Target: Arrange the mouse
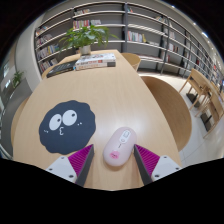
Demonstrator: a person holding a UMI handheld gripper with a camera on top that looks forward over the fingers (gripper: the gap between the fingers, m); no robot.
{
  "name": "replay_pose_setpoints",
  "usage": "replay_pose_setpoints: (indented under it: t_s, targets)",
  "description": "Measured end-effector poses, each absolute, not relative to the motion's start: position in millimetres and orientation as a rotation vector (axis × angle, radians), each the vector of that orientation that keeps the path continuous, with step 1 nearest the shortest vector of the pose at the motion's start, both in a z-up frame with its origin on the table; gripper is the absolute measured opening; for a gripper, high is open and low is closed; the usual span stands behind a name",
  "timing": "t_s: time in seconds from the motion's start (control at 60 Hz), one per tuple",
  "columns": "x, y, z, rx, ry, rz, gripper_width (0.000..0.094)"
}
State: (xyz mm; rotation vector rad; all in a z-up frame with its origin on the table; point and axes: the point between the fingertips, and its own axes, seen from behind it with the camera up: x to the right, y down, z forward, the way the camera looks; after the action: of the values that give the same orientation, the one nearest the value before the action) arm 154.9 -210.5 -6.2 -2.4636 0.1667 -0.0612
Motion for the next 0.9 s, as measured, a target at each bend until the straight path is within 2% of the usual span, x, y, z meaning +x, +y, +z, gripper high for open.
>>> replay_pose_setpoints:
  t_s: [0.167,0.267,0.367,0.55,0.6,0.7,0.9]
  targets:
    - [152,-185,-10,-2.474,0.054,-0.036,0.063]
    - [150,-175,-11,-2.469,0.029,-0.026,0.0486]
    - [149,-172,-12,-2.474,0.027,-0.02,0.0473]
    - [149,-173,-11,-2.493,0.016,-0.034,0.0355]
    - [151,-172,-7,-2.5,0.03,-0.052,0.0354]
    - [153,-160,36,-2.44,0.062,-0.067,0.0356]
    - [136,-108,167,-2.224,0.076,-0.121,0.0354]
